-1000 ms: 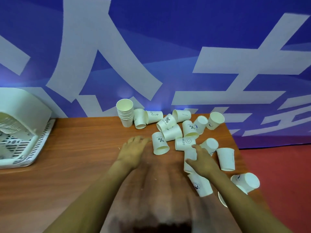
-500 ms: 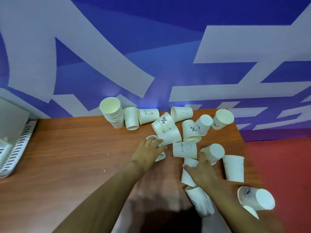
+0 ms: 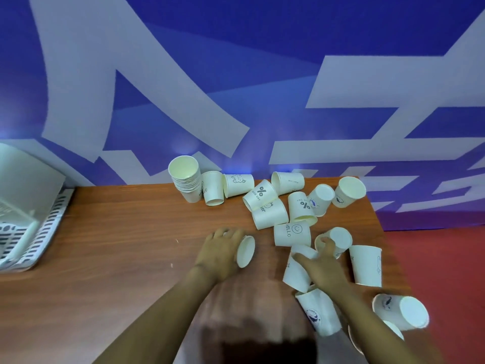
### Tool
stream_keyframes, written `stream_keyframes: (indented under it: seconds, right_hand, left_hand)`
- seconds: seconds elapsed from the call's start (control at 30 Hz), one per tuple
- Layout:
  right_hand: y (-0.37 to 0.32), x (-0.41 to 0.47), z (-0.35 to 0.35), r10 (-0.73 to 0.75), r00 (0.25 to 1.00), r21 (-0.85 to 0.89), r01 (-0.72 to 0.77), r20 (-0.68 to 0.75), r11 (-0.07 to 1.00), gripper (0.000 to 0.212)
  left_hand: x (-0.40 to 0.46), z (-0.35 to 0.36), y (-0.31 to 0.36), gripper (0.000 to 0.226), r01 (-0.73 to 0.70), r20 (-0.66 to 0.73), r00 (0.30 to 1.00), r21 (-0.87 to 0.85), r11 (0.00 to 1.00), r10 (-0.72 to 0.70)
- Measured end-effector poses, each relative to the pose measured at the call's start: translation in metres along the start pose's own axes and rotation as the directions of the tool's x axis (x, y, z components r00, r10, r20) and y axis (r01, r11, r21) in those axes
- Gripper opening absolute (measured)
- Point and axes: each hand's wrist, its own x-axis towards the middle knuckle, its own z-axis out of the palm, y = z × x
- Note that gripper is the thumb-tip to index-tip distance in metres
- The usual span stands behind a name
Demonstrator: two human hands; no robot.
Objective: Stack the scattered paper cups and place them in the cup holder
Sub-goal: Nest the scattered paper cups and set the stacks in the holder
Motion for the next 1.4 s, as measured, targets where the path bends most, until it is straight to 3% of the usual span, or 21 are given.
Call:
stream_keyframes:
  seconds: [0.07,0.17,0.33,0.6,0.73,0.97,1.27,1.4]
  right_hand:
    - [-0.002,-0.009,-0.007,-0.027,0.999,0.005,0.027,-0.026,1.0,0.082]
    - [-0.011,-0.028,-0.013,-0.104,0.994,0.033,0.106,-0.034,0.994,0.081]
    - [-0.033,-0.057,-0.007,-0.234,0.972,0.034,0.234,0.002,0.972,0.07]
    - [-0.068,-0.093,0.04,-0.423,0.893,-0.13,0.443,0.157,0.887,0.082]
    - [-0.067,-0.121,0.055,-0.467,0.869,-0.15,0.49,0.165,0.859,0.068]
    - [-0.096,-0.166,0.08,-0.504,0.864,-0.257,0.489,0.01,0.833,0.076]
    - [-0.144,-0.241,0.222,-0.557,0.829,-0.192,0.556,0.051,0.809,0.056]
    - [-0.155,-0.252,0.252,-0.541,0.837,-0.206,0.545,0.085,0.812,0.055]
  left_hand:
    - [-0.019,-0.012,-0.001,0.054,0.095,-0.055,0.993,-0.209,0.973,-0.108]
    - [-0.047,-0.03,-0.002,0.074,0.142,-0.12,0.969,-0.449,0.882,-0.217]
    - [-0.102,-0.056,-0.001,0.079,0.116,-0.262,0.905,-0.604,0.788,-0.334]
    - [-0.189,-0.062,-0.022,0.083,0.197,-0.357,0.8,-0.604,0.773,-0.483]
    - [-0.206,-0.071,-0.037,0.081,0.188,-0.344,0.82,-0.593,0.783,-0.457]
    - [-0.219,-0.086,-0.083,0.075,0.022,-0.368,0.884,-0.583,0.812,-0.289]
    - [-0.299,-0.094,-0.23,0.062,0.063,-0.347,0.866,-0.639,0.767,-0.36]
    - [-0.316,-0.099,-0.266,0.061,0.077,-0.333,0.865,-0.65,0.756,-0.375]
